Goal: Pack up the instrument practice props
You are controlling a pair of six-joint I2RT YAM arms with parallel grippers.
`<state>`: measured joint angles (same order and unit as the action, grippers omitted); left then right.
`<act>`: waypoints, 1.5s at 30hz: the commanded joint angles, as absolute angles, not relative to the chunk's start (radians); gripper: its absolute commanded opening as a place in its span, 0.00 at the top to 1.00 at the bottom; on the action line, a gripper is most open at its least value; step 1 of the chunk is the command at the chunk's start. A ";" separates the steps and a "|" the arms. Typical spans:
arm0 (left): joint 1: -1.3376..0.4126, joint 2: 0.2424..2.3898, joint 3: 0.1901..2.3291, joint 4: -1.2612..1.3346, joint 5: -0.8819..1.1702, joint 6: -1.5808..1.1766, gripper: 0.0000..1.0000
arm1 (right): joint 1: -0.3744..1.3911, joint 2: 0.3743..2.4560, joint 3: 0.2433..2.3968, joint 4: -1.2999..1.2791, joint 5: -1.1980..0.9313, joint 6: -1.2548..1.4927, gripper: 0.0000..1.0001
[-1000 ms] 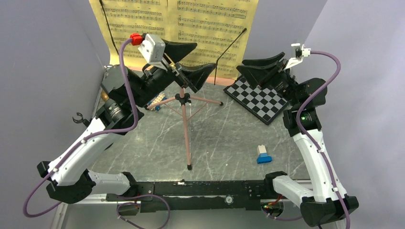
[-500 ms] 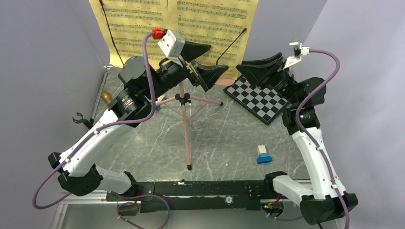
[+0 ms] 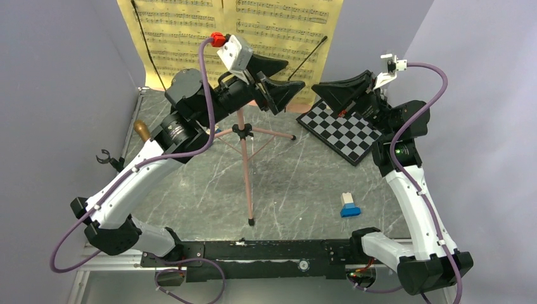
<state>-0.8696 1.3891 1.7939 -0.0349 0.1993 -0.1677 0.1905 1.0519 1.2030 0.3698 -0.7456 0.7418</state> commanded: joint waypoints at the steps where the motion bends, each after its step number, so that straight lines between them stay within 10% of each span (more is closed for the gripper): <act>1: -0.864 1.405 1.838 -0.014 0.235 -0.183 0.30 | 0.187 1.041 1.216 0.402 -0.747 0.756 0.95; 19: -0.864 1.409 1.818 0.027 0.250 -0.193 0.99 | 0.192 1.032 1.209 0.393 -0.757 0.756 1.00; 45: -0.864 1.307 1.660 0.150 0.152 -0.201 1.00 | 0.190 0.899 1.164 0.285 -0.704 0.684 0.92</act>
